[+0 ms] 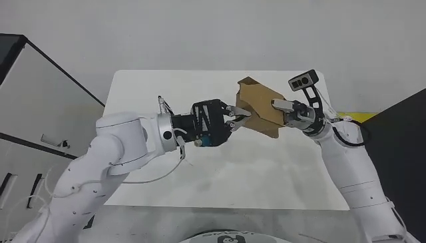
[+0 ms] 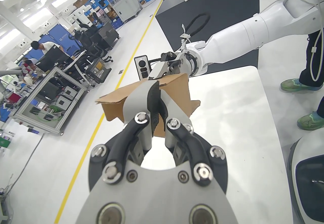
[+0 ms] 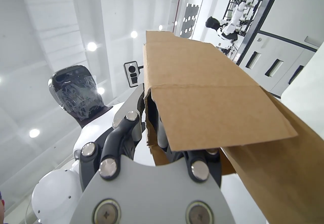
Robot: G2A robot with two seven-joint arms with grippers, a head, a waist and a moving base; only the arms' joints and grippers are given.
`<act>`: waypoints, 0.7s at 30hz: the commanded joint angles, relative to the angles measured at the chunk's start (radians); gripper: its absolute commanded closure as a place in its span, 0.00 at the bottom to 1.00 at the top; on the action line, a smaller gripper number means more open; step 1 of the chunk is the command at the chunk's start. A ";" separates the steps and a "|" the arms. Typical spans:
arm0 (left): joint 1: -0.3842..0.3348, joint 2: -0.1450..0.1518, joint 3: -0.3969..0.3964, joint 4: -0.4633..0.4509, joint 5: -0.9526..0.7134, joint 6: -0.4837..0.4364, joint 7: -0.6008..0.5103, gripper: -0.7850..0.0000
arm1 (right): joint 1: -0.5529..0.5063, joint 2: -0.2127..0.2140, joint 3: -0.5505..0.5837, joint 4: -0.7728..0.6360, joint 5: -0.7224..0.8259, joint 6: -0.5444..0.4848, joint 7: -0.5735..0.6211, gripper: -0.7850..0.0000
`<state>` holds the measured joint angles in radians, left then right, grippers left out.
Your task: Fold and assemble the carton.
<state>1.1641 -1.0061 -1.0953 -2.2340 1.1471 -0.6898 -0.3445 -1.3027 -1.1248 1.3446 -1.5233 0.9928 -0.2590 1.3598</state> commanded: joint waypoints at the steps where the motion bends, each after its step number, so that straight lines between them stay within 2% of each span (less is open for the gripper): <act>1: -0.001 -0.001 0.004 0.004 -0.002 -0.002 0.000 1.00 | 0.000 -0.001 -0.001 -0.004 0.007 -0.004 0.015 1.00; 12: -0.014 -0.008 0.043 0.007 -0.011 -0.015 0.006 1.00 | 0.000 -0.004 -0.009 -0.003 0.001 0.004 0.015 1.00; 21: -0.004 -0.007 0.018 0.006 -0.013 -0.016 0.001 1.00 | -0.004 -0.006 -0.004 0.000 0.009 0.014 0.011 1.00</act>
<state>1.1570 -1.0128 -1.0772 -2.2285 1.1359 -0.7022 -0.3433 -1.3066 -1.1303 1.3416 -1.5216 1.0010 -0.2458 1.3685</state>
